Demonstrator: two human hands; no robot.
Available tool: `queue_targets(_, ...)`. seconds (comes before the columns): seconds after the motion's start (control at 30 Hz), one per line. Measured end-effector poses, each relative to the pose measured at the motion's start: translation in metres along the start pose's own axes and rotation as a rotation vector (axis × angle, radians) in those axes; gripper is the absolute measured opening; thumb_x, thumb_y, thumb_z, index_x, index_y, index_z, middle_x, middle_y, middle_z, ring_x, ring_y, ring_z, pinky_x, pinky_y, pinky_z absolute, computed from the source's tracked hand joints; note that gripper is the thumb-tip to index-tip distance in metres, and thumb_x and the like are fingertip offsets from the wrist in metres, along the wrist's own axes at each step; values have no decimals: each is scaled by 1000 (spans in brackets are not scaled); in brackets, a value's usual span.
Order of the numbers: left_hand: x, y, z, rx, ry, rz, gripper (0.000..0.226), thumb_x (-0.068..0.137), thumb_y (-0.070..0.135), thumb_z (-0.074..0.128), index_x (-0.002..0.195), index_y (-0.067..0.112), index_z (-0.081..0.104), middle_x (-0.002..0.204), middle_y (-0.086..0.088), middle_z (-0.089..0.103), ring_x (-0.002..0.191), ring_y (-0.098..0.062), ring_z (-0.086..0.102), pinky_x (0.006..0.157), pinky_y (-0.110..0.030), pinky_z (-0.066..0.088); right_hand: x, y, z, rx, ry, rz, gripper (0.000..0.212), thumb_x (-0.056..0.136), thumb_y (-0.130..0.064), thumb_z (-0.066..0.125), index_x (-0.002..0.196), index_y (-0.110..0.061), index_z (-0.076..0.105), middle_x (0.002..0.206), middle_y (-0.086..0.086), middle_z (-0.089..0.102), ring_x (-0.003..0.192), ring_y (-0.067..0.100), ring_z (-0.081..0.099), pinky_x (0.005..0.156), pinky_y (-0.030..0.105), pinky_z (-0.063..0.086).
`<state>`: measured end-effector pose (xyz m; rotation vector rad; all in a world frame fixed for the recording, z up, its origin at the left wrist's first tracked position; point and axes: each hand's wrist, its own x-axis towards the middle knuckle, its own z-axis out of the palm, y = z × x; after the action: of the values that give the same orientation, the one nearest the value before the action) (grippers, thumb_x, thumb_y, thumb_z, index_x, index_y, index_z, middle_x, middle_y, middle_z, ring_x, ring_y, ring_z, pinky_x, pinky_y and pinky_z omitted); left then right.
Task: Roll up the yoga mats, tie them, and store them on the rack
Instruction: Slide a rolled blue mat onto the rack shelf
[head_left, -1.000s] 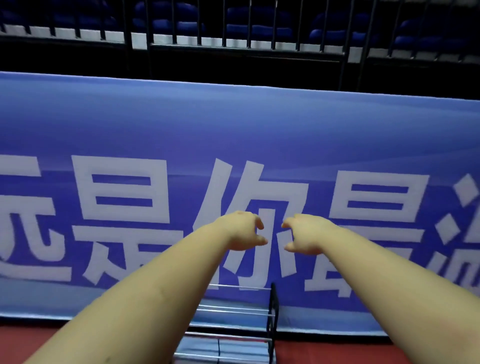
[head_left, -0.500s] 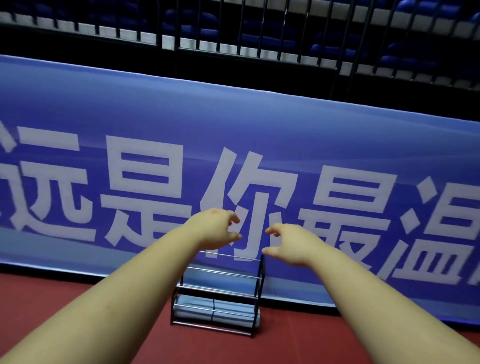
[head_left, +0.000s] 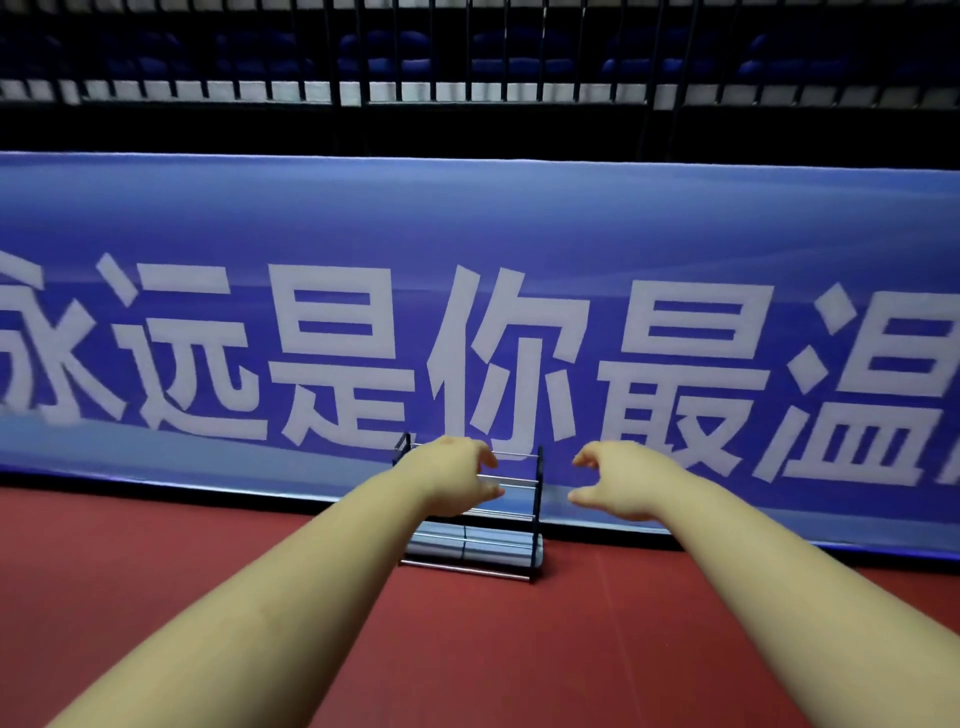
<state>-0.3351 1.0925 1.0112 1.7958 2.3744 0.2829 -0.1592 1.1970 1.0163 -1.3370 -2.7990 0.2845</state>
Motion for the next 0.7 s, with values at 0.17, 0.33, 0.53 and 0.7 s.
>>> queue_targets(0.17, -58, 10, -13, 52, 23, 35, 47, 93, 43, 52, 135, 23, 46, 134, 3, 52, 121, -17, 49, 97, -32, 41, -59, -22, 2, -22, 29, -1, 54, 88, -41, 58, 137, -22, 44, 138, -3, 49, 124, 17, 48, 101, 34, 43)
queue_targets(0.33, -134, -4, -9, 59, 26, 60, 47, 92, 45, 52, 135, 26, 46, 136, 3, 51, 123, -17, 47, 100, -36, 41, -121, -68, 17, -57, 39, 18, 54, 89, -41, 57, 137, -23, 43, 137, -3, 50, 123, 19, 49, 100, 36, 43)
queue_targets(0.53, -248, -49, 4, 76, 8, 112, 47, 92, 46, 52, 134, 26, 47, 135, 5, 52, 122, -15, 48, 100, -35, 41, -213, -146, 65, 34, 27, 57, 53, 88, -43, 59, 136, -23, 46, 136, -2, 51, 121, 18, 50, 99, 33, 43)
queue_targets(0.7, -319, -81, 22, 103, -58, 116, 49, 90, 48, 53, 134, 27, 47, 137, 2, 50, 125, -19, 46, 100, -36, 41, -286, -200, 89, 84, -4, 80, 53, 87, -43, 62, 133, -21, 49, 134, -1, 53, 121, 17, 51, 102, 32, 41)
